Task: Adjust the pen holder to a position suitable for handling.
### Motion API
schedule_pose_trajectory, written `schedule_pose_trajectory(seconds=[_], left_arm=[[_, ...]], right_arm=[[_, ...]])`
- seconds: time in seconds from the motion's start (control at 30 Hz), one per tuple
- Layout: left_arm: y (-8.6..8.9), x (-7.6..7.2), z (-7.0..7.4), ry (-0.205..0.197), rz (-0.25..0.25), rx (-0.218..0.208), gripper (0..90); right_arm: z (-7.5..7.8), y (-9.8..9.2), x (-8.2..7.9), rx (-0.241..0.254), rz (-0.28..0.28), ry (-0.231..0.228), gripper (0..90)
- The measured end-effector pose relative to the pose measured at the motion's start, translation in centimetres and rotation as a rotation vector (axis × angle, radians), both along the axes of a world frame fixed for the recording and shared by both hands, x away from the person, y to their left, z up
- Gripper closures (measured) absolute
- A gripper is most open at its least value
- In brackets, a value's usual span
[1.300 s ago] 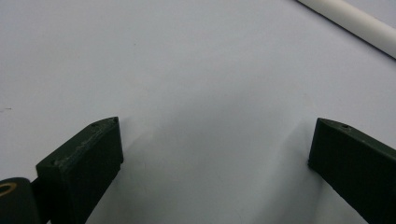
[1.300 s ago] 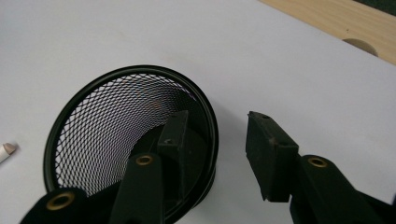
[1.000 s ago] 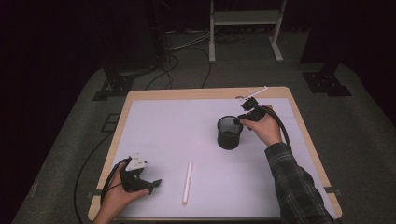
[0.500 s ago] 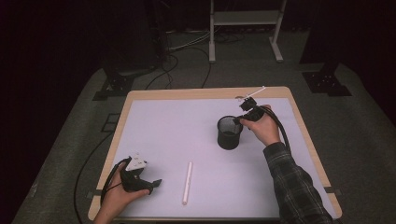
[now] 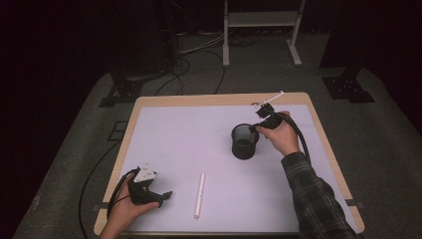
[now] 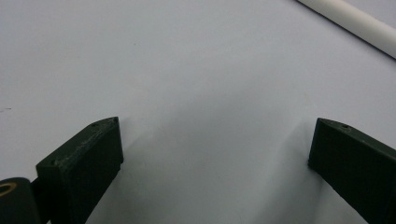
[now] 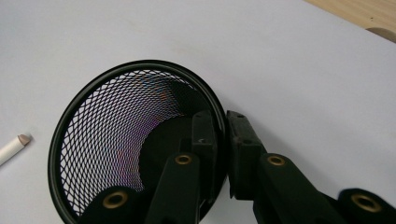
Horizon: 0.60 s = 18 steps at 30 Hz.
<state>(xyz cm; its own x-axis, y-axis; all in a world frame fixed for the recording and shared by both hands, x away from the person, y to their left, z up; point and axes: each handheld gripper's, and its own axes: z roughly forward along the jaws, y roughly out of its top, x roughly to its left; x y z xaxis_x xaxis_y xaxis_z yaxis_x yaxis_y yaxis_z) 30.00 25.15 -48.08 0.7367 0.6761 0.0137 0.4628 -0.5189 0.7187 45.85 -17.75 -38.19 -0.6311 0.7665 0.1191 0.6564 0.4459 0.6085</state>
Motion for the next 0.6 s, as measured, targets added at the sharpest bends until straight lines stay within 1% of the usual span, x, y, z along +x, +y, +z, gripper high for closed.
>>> schedule_pose_trajectory(seconds=[0.07,0.17,0.33,0.6], left_arm=[[0.0,0.0,0.0,0.0,0.0,0.0,2.3],[0.0,0.0,0.0,0.0,0.0,0.0,2.3],[0.0,0.0,0.0,0.0,0.0,0.0,2.2],[0.0,0.0,0.0,-0.001,0.0,0.0,2.3]], right_arm=[[0.2,0.0,-0.1,-0.003,0.002,-0.005,82.0],[0.5,-0.2,-0.4,0.013,0.005,-0.006,82.0],[1.3,-0.2,-1.0,0.016,0.019,-0.017,82.0],[2.4,0.2,-2.5,0.016,0.065,-0.031,82.0]])
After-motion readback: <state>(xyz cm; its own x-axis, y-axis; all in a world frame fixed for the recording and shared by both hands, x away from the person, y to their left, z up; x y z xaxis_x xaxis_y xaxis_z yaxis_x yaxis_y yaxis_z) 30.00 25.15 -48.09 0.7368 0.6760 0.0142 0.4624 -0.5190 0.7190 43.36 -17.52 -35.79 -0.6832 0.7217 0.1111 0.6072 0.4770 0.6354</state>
